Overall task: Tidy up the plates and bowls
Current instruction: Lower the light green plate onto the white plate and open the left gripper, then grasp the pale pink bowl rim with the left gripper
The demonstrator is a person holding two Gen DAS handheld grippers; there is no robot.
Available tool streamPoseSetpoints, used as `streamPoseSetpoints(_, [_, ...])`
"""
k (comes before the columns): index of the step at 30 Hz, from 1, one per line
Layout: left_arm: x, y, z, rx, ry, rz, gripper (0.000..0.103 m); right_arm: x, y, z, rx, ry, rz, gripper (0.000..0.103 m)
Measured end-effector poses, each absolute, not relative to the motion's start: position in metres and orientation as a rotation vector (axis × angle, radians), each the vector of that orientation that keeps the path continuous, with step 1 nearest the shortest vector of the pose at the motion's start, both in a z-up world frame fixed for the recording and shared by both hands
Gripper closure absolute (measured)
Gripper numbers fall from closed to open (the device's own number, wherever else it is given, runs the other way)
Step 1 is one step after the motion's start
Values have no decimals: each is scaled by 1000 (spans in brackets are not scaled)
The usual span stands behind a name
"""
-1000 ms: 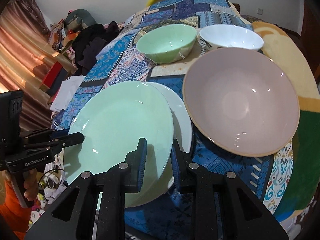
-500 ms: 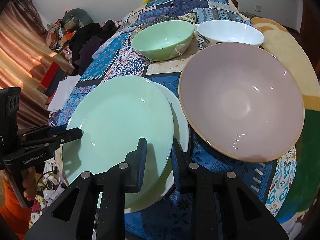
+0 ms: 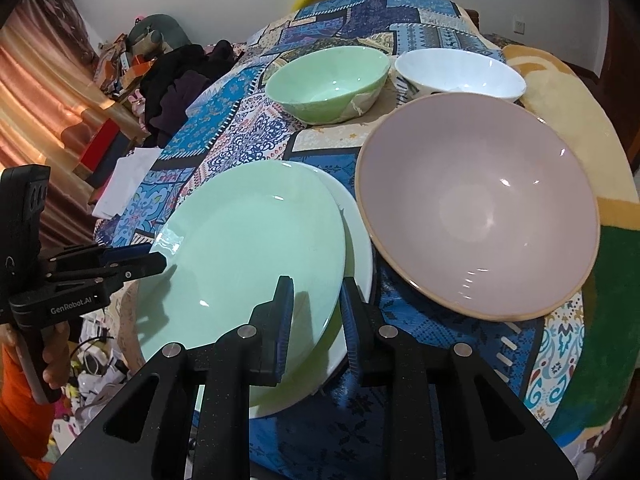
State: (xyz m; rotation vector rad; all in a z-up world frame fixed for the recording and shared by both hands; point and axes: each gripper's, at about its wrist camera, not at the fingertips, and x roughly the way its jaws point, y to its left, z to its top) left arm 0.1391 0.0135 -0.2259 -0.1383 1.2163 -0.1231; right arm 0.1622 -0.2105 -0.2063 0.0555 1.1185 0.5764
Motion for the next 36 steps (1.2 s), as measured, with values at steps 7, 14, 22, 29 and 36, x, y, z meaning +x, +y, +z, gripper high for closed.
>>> streamPoseSetpoints(7, [137,13,-197,-121,1140,-117,76,158,-224,-186,31,1051,553,81])
streamPoseSetpoints(14, [146,-2,-155,-97,1030,-149,62,161,-246,-152,50,932,511,81])
streamPoseSetpoints(22, [178,-40,-130,-53,953,-206,43,176,-283,-144,58,874,388,73])
streamPoseSetpoints(29, [220,-79,-153,-39,1017,-274,38,193,-313,-161,97,910,295,68])
streamPoseSetpoints(36, [255,-110,-194,-27,1113,-317,38,202,-327,-183,134,957,260,68])
